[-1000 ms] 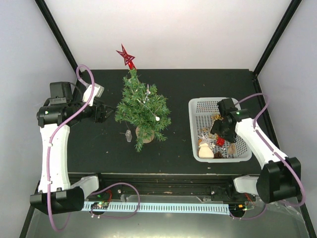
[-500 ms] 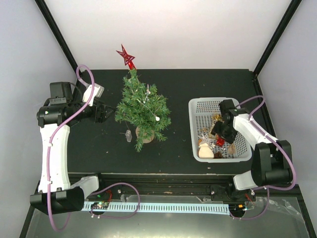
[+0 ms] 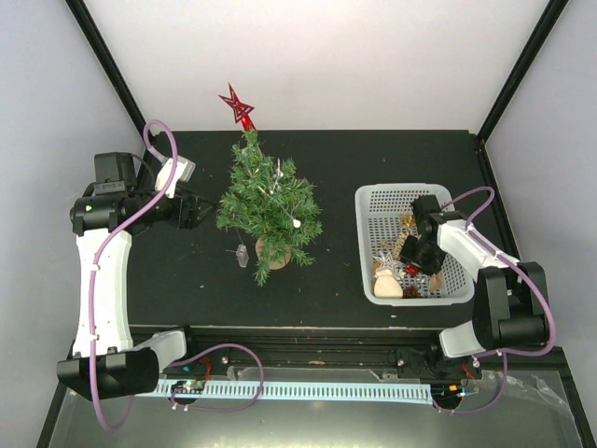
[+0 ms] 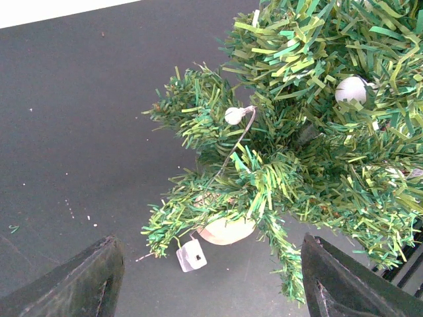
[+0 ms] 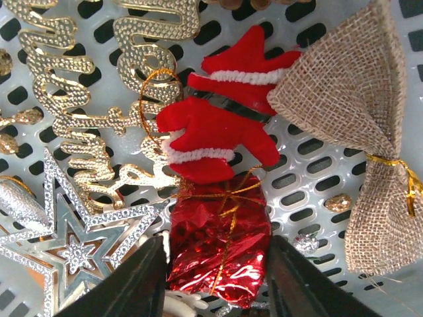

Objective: Decorate the small christmas tree

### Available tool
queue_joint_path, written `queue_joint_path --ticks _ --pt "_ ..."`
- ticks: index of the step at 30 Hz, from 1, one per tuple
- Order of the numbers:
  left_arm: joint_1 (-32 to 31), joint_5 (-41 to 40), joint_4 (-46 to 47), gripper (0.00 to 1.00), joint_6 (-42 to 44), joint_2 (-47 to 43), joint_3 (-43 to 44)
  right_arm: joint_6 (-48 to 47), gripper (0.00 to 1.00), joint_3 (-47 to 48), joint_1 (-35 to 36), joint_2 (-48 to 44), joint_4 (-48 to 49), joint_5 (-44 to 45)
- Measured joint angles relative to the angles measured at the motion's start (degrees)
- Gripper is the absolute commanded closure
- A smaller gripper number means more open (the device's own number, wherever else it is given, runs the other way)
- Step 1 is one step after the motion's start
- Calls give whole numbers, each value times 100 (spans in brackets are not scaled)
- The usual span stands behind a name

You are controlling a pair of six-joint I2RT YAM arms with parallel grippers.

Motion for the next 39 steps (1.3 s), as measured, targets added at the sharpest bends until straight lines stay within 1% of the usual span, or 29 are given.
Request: queue_joint_path --ticks 3,6,11,15,18,21,24,28,33,39 --pt "0 2 -2 26 2 11 0 -33 66 0 -9 15 22 26" --pt "7 2 0 26 2 11 0 -66 69 17 -15 17 13 72" --pt "24 2 0 26 4 11 0 -175 70 181 -15 -66 -105 181" --pt "42 2 -2 26 7 11 0 -289 70 525 48 -407 -365 219" --pt "50 2 -2 26 20 11 0 -350 70 1104 332 -675 -643 380" --pt "70 2 -2 26 31 11 0 -387 69 1740 837 -857 -817 503" --pt "87 2 -2 26 31 13 0 -389 69 2361 1285 -988 -894 442" --pt "87 4 -4 26 28 13 0 -398 67 3062 1631 -1029 -861 142" --pt "87 9 -4 26 28 11 0 -459 66 3945 2035 -938 -612 -466" --pt "87 44 -2 26 24 9 0 -538 66 4868 2439 -413 -199 -1078"
